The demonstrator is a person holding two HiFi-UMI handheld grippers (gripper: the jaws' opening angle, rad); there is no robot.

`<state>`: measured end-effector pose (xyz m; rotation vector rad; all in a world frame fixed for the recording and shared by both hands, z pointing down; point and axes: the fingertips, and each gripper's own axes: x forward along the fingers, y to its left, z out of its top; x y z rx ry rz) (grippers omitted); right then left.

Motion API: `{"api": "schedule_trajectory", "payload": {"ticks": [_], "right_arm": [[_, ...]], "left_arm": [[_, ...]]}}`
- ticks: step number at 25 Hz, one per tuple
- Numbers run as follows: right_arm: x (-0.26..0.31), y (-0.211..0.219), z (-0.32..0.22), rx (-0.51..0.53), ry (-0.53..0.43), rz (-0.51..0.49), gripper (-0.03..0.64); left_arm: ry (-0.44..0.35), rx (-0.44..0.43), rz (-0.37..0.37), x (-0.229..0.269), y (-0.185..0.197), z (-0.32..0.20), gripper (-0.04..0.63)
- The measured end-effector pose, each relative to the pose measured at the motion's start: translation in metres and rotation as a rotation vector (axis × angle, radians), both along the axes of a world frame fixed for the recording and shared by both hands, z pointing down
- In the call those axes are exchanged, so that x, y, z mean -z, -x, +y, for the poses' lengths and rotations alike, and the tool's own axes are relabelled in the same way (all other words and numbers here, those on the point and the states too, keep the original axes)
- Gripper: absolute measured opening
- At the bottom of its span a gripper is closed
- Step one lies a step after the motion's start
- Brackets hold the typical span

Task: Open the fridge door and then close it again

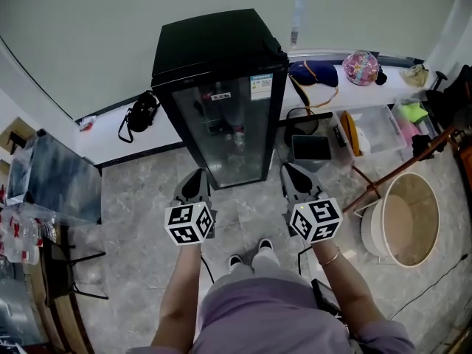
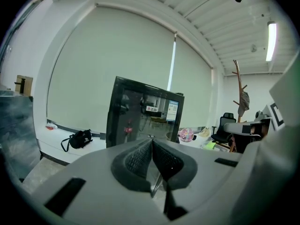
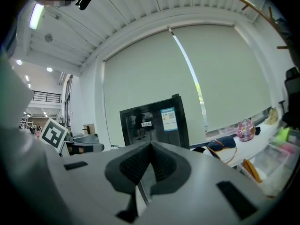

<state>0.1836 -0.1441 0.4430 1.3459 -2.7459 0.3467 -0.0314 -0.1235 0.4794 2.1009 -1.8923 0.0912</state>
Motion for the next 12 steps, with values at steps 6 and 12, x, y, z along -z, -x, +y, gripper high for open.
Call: {"api": "schedule_trajectory", "payload": {"ticks": [6,12], "right_arm": [[0.004,-0.008,0.008,-0.013,-0.007,0.020,-0.006],[-0.005,-0.019,0.012,-0.037,0.015,0.016,-0.006]], "left_arm": [[-0.002,-0.009,0.006,0.002,-0.011,0.008,0.006],[0.010,-0.015,-0.006,-0.003,-0.017,0.013,0.006]]}}
